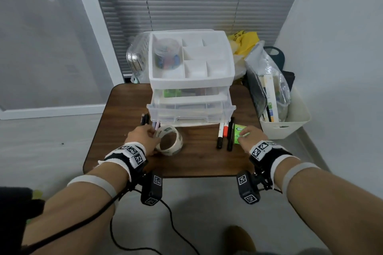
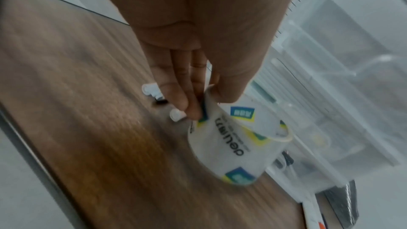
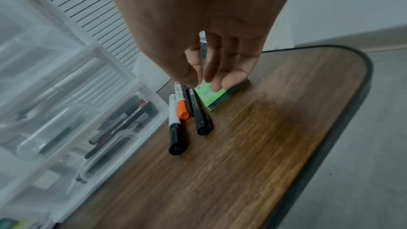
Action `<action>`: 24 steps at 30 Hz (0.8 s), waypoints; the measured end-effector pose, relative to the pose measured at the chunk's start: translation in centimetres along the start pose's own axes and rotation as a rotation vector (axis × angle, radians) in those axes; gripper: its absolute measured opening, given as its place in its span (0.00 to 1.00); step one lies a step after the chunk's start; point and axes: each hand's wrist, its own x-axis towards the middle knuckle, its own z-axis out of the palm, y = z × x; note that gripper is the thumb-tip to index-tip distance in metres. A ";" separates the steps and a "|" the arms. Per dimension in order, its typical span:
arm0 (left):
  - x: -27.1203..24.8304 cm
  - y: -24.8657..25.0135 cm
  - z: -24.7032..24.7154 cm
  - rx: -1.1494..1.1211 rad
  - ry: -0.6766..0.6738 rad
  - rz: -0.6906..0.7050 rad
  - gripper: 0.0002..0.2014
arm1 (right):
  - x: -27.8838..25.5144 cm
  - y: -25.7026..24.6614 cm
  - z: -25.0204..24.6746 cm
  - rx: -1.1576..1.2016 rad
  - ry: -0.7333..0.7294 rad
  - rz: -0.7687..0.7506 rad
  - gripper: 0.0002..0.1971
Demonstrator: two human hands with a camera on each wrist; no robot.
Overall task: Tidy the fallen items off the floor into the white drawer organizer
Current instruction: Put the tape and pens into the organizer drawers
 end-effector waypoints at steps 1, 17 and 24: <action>0.0 -0.3 -0.4 0.002 0.008 0.008 0.08 | 0.2 -0.1 0.3 0.000 0.004 -0.023 0.05; -0.6 -0.5 -12.4 -0.352 0.478 -0.006 0.12 | -0.5 -3.4 2.0 -0.057 -0.037 -0.010 0.10; -3.5 6.5 -14.5 -0.542 0.280 0.354 0.03 | -3.3 -6.9 -1.6 0.593 0.276 -0.121 0.12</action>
